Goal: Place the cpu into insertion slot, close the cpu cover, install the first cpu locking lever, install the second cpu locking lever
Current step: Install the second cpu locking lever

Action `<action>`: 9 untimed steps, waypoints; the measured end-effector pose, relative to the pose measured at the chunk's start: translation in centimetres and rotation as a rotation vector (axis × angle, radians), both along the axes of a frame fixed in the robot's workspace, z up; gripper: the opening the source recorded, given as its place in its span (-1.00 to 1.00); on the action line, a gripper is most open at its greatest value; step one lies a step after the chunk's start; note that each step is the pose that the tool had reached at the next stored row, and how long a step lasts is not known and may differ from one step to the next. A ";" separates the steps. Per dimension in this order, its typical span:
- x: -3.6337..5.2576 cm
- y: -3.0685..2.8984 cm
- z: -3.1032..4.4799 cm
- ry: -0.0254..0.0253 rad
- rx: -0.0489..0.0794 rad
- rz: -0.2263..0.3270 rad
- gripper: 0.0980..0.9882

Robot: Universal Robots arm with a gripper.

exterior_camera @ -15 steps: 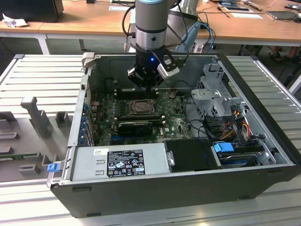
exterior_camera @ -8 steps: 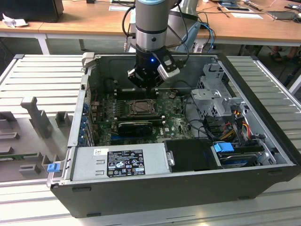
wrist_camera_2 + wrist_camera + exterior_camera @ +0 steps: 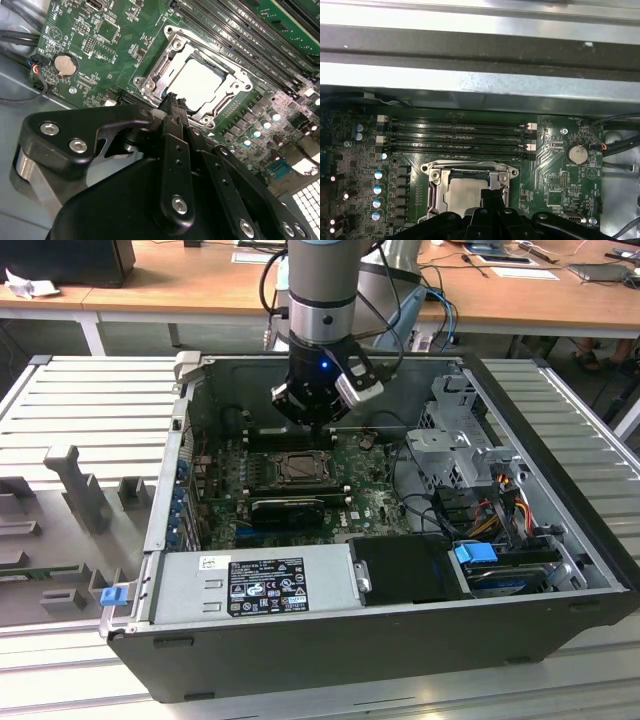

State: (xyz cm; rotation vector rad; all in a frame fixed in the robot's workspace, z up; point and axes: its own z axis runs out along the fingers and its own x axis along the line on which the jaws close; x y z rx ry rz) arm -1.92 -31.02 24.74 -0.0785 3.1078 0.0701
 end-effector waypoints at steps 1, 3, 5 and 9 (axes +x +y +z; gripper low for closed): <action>0.00 -0.02 -0.01 -0.0001 0.000 0.000 -0.98; 0.00 -0.25 0.01 0.0000 0.000 0.000 -0.98; 0.00 -0.77 -0.02 0.0002 0.000 0.000 -0.98; 0.00 -2.40 -0.11 0.0113 0.000 0.000 -0.98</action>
